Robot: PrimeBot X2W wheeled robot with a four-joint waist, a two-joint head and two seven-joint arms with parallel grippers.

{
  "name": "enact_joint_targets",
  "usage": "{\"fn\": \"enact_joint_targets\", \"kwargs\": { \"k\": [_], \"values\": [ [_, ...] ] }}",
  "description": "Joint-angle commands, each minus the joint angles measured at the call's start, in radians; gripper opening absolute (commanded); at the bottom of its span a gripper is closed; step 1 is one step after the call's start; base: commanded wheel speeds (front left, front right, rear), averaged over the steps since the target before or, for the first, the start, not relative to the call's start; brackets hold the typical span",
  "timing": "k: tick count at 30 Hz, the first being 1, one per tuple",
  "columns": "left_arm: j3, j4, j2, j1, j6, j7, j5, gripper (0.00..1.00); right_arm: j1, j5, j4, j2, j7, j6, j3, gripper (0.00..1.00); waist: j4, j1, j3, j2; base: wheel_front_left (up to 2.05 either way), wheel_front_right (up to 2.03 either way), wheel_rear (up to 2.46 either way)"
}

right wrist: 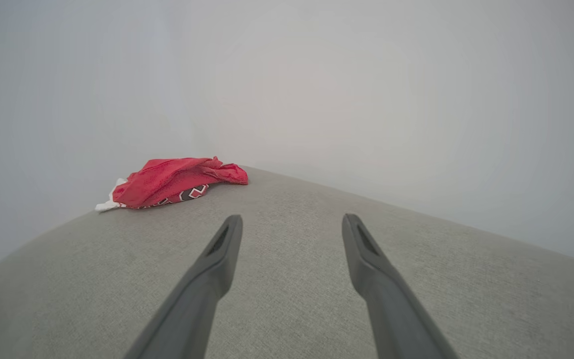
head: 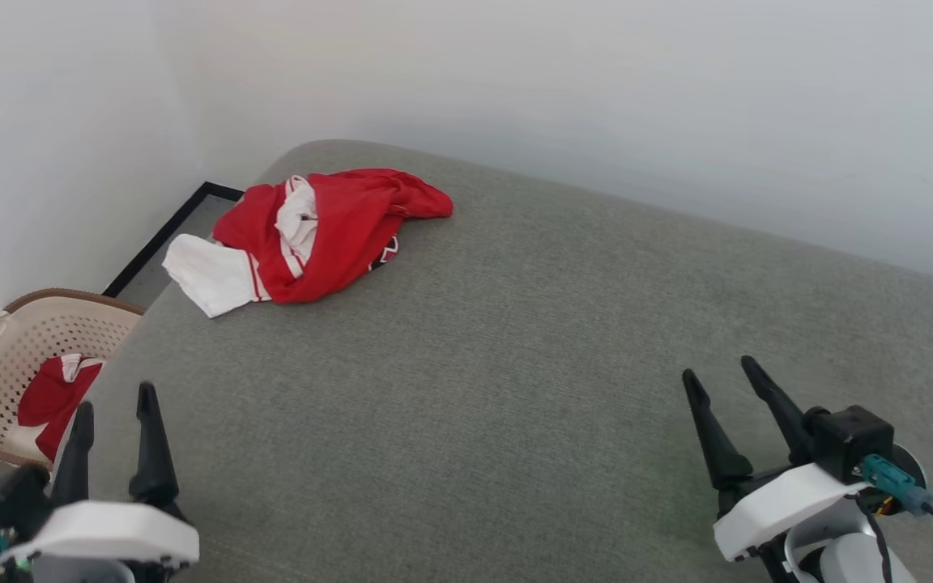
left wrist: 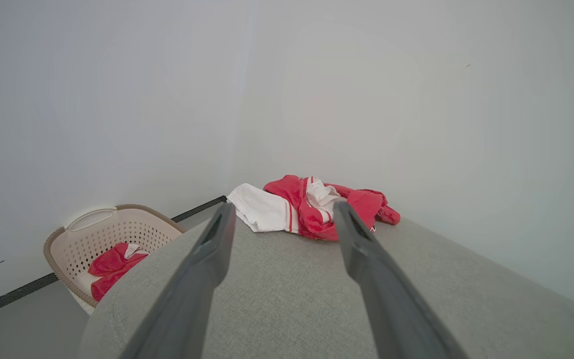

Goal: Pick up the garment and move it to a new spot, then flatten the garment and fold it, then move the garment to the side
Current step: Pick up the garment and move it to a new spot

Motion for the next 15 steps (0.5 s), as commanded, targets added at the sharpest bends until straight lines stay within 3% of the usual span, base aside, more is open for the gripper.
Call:
{"fn": "enact_joint_targets", "kwargs": {
  "k": [1, 15],
  "values": [
    [0.001, 0.009, 0.007, -0.032, -0.004, 0.005, -0.007, 1.0, -0.006, -0.004, -0.004, -0.001, -0.004, 0.0, -0.009, 1.0, -0.011, 0.0, 0.008, 0.0, 0.0, 0.0, 0.0],
    [0.004, 0.191, 0.079, -0.297, -0.051, 0.022, -0.047, 1.0, -0.055, -0.019, -0.064, -0.043, 0.027, 0.0, -0.045, 1.0, -0.108, 0.0, 0.146, 0.0, 0.0, 0.0, 0.0]
  ]
}}
